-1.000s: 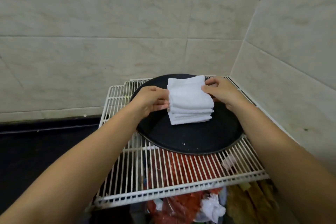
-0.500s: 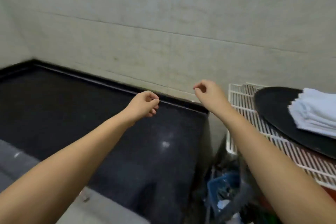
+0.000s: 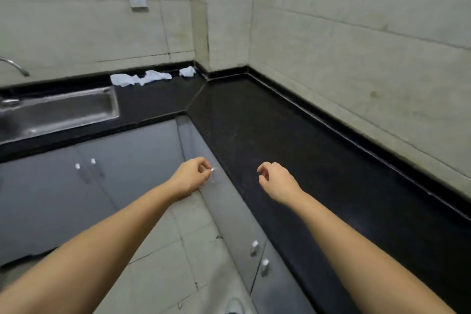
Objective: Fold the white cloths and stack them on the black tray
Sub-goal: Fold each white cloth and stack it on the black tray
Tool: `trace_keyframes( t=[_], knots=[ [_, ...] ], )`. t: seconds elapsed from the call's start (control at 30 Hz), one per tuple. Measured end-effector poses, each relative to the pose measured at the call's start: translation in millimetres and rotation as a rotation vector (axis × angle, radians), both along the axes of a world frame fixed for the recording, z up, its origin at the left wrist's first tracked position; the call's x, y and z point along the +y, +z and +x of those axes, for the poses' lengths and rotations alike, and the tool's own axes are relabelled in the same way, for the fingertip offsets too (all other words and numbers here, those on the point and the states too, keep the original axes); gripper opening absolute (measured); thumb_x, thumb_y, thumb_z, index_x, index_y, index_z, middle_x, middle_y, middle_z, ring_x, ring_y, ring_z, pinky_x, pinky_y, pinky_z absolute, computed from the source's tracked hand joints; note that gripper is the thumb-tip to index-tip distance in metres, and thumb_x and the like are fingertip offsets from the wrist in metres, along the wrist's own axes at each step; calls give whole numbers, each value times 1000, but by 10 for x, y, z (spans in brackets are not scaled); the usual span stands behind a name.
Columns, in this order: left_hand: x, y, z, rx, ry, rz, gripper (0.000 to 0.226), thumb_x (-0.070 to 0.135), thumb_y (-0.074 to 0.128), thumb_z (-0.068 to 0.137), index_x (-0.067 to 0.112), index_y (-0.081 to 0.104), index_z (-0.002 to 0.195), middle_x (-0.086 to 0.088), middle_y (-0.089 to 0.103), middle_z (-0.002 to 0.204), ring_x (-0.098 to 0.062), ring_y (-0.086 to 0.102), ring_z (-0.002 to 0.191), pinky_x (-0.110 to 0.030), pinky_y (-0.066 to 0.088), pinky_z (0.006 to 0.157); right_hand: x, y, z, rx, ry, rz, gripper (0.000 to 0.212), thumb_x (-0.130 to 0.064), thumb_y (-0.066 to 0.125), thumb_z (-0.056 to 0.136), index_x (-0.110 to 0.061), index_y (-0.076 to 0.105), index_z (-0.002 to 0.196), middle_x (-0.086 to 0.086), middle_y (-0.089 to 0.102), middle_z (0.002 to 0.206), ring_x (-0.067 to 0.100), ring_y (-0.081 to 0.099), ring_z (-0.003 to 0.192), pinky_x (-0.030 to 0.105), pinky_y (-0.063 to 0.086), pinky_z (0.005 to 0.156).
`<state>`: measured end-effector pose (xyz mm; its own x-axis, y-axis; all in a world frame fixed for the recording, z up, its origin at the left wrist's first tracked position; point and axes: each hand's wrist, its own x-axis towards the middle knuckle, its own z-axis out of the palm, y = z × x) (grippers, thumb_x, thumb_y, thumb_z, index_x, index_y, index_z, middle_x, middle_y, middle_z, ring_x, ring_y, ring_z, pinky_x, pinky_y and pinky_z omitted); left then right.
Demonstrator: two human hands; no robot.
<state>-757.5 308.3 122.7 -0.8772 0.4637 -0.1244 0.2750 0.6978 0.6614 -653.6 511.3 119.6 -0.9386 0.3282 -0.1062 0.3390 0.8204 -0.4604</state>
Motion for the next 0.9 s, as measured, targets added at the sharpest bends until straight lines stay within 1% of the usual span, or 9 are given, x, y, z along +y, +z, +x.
trace_keyframes(
  t=[0.17,0.27,0.37,0.57,0.63,0.77,0.9],
  knots=[
    [-76,-158,-948,-28,65,-6,16,16,50,93,10,59,104,-9,65,95,-22,60,84,-33,49,78,20,-201,-1101,-38,79,2,27,-24,46,94,-20,56,118,3,55,116,22,58,103,41,48,93],
    [-19,-214,-1540,-16,76,-59,16,19,50,93,11,60,103,-7,63,96,-24,61,91,-33,48,81,84,-285,-1766,-76,129,32,28,-24,45,95,-19,55,120,4,54,118,24,57,105,41,47,93],
    [26,-291,-2046,-14,79,-146,20,19,48,93,10,59,106,-9,63,104,-24,58,94,-31,46,83,124,-372,-2391,-130,175,72,29,-25,43,96,-18,54,121,6,52,121,26,56,109,39,44,94],
    [-73,-484,-2934,-74,135,-182,22,20,47,94,9,59,109,-10,63,108,-26,58,97,-32,46,84,37,-514,-3514,-209,262,79,29,-24,42,94,-18,54,120,7,51,123,28,54,111,39,43,96],
    [-139,-537,-3304,-79,158,-185,21,19,47,94,9,59,108,-10,63,105,-26,58,95,-31,45,82,-8,-547,-3912,-219,279,73,29,-24,43,94,-18,54,120,7,51,123,28,55,110,39,43,95],
    [-235,-655,-4185,-71,171,-173,18,15,48,92,9,60,104,-7,61,91,-21,54,80,-27,43,73,-101,-647,-4796,-228,289,67,27,-24,42,95,-18,53,120,7,51,122,28,55,109,41,43,96],
    [-305,-718,-5188,-59,112,-164,14,19,50,91,16,60,100,-3,64,90,-22,60,82,-34,49,79,-197,-717,-5731,-228,245,41,26,-24,41,96,-19,53,119,6,51,120,26,55,107,41,44,96]
  ],
)
